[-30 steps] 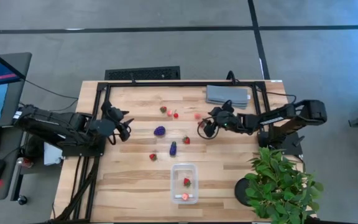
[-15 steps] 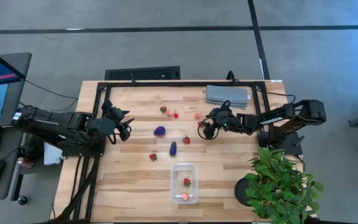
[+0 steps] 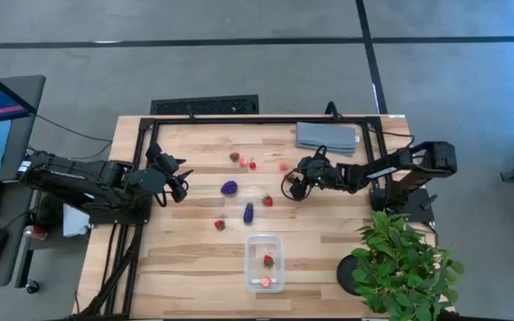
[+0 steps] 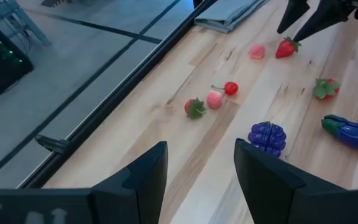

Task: Pick and placing Produce into tupperware
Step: Put the red strawberry into the transparent bin

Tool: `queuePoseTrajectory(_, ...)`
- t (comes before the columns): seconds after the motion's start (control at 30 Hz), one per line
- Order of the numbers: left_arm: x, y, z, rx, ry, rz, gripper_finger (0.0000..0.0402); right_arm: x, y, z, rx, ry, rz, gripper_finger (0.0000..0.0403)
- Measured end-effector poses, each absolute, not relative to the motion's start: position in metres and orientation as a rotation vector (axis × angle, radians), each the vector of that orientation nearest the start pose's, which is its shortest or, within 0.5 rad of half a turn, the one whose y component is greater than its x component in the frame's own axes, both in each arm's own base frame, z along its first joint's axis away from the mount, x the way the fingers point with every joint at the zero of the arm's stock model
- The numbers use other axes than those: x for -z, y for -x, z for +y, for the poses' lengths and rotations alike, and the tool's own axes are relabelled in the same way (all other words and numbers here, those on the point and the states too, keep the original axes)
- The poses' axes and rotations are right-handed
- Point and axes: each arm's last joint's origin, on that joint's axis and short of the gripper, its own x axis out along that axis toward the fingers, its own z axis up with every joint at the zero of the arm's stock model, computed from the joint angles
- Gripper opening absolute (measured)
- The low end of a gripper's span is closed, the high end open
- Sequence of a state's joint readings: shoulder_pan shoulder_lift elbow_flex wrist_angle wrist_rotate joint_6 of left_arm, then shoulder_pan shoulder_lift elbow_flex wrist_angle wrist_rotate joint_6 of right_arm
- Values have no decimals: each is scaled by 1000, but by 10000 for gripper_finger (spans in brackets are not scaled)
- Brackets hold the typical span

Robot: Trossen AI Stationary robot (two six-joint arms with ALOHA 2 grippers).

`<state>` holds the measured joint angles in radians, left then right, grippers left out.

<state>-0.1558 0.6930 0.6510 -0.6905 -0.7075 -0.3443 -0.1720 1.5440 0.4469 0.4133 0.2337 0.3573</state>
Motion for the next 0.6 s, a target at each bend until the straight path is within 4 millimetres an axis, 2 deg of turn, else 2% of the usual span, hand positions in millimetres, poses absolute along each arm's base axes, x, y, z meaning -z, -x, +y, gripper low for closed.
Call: queuePoseTrajectory(0.6,-262,-132,-2,-629,16,572,177,-113,-247,-54,465,-303,634,244)
